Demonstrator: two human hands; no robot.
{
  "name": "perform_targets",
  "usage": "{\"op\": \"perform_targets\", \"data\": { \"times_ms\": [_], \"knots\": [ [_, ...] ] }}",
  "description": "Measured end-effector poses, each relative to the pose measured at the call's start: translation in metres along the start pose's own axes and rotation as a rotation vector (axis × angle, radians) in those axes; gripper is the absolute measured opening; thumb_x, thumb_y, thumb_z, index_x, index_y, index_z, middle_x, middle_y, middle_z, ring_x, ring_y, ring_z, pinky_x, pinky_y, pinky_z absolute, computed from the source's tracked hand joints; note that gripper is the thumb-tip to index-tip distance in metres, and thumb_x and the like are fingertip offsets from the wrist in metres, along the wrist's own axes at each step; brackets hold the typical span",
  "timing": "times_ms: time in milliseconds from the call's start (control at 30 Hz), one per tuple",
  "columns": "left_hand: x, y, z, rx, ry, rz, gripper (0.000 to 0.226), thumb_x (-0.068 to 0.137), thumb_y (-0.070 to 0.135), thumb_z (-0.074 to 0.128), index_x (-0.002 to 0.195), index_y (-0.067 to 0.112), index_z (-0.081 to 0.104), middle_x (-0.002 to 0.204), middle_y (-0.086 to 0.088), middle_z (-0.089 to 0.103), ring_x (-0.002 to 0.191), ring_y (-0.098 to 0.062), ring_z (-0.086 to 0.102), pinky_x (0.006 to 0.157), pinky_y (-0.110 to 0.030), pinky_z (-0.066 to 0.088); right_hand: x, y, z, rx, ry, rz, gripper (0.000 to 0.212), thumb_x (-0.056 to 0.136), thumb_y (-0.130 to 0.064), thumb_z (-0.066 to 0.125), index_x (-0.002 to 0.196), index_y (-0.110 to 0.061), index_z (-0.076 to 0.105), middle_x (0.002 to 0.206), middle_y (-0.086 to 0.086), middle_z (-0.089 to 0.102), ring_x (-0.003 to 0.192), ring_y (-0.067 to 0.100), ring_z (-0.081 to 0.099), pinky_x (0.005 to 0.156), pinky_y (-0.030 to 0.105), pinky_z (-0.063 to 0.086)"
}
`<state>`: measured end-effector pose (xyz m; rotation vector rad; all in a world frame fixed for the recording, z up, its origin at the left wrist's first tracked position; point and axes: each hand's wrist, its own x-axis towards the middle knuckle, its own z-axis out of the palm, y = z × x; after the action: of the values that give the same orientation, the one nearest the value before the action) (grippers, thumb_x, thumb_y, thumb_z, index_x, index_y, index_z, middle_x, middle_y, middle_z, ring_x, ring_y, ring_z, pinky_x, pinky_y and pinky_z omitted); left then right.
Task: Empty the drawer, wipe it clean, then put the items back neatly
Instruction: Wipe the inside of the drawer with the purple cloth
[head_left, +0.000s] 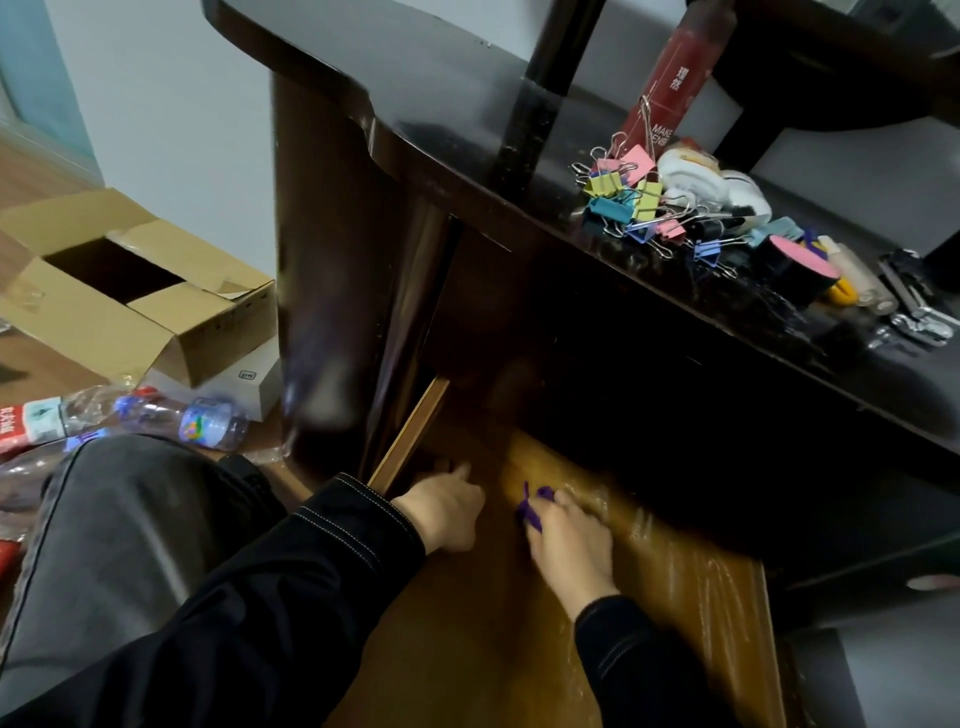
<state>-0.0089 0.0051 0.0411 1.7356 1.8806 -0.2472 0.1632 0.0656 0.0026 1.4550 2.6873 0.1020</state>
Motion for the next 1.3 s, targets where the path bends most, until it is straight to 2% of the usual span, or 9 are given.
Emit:
{"op": "perform_targets", "data": {
  "times_ms": [200,333,467,567,667,867,1033,1133,1300],
  "knots": [
    [-0.001,-0.001,0.001,-0.003,-0.012,-0.001,0.058,0.098,0.013,0.050,0.153,0.011,0.032,0.166,-0.018,0.002,0.146,-0.038,0.030,0.111,-0.043,0.040,-0.041,0.006,0.008,0.007,-0.033,-0.132,0.041,0.098,-0.039,0.059,0.138,-0.032,0.056,0.136,-0.006,0.054,0.103,0.017,0.066,0.081,0.030,0.056],
    [0.003,-0.002,0.004,-0.031,-0.013,-0.006,0.058,0.099,0.014,0.052,0.153,0.012,0.033,0.166,-0.017,0.001,0.148,-0.037,0.025,0.113,-0.043,0.038,0.019,0.018,0.003,-0.046,0.061,0.056,0.032,0.102,-0.043,0.050,0.129,-0.029,0.062,0.120,-0.004,0.066,0.098,0.015,0.067,0.078,0.029,0.057],
    [0.006,-0.002,0.005,-0.049,-0.003,-0.007,0.057,0.099,0.015,0.053,0.152,0.012,0.034,0.166,-0.017,0.002,0.147,-0.036,0.030,0.111,-0.041,0.041,0.061,0.029,0.003,-0.081,0.024,0.209,0.044,0.106,-0.046,0.035,0.130,-0.019,0.060,0.113,0.003,0.069,0.101,0.021,0.067,0.076,0.030,0.056],
    [0.006,-0.002,0.004,-0.042,-0.011,-0.007,0.059,0.099,0.015,0.053,0.153,0.012,0.032,0.166,-0.017,0.000,0.146,-0.036,0.030,0.111,-0.042,0.041,0.043,0.022,0.001,-0.070,0.045,0.158,0.034,0.104,-0.042,0.046,0.128,-0.024,0.060,0.114,-0.001,0.068,0.100,0.017,0.068,0.077,0.030,0.058],
    [0.005,-0.003,0.004,-0.024,-0.011,-0.003,0.060,0.098,0.015,0.053,0.154,0.012,0.030,0.165,-0.018,0.000,0.145,-0.038,0.031,0.111,-0.043,0.041,-0.002,0.016,0.010,-0.020,0.042,0.075,0.035,0.100,-0.039,0.056,0.133,-0.026,0.060,0.129,-0.003,0.060,0.100,0.015,0.067,0.080,0.026,0.057],
    [0.002,-0.001,0.003,-0.022,-0.014,-0.009,0.060,0.098,0.013,0.051,0.154,0.011,0.030,0.165,-0.018,0.002,0.146,-0.039,0.029,0.113,-0.044,0.039,-0.043,0.015,0.010,0.000,0.004,-0.070,0.040,0.100,-0.040,0.057,0.139,-0.032,0.057,0.133,-0.007,0.058,0.101,0.012,0.066,0.081,0.023,0.056],
    [0.006,-0.002,0.006,-0.037,0.002,-0.011,0.059,0.099,0.015,0.053,0.154,0.012,0.031,0.166,-0.017,0.002,0.146,-0.037,0.031,0.112,-0.042,0.041,0.036,0.035,0.001,-0.019,0.055,0.211,0.038,0.105,-0.045,0.041,0.133,-0.026,0.059,0.122,0.001,0.066,0.109,0.020,0.065,0.085,0.031,0.053],
    [0.008,-0.003,0.006,-0.036,0.006,-0.012,0.060,0.099,0.016,0.053,0.155,0.013,0.031,0.166,-0.016,0.000,0.147,-0.037,0.029,0.113,-0.042,0.040,0.062,0.041,0.005,0.022,-0.037,0.315,0.052,0.106,-0.047,0.037,0.143,-0.013,0.050,0.138,0.011,0.058,0.127,0.030,0.054,0.094,0.033,0.046],
    [0.007,-0.003,0.005,-0.032,-0.002,0.002,0.057,0.098,0.015,0.053,0.152,0.012,0.035,0.166,-0.017,0.000,0.146,-0.037,0.031,0.111,-0.041,0.042,0.014,0.024,0.002,-0.044,0.048,0.163,0.031,0.103,-0.038,0.050,0.128,-0.024,0.061,0.122,-0.001,0.064,0.102,0.019,0.067,0.080,0.032,0.057]
  ]
}}
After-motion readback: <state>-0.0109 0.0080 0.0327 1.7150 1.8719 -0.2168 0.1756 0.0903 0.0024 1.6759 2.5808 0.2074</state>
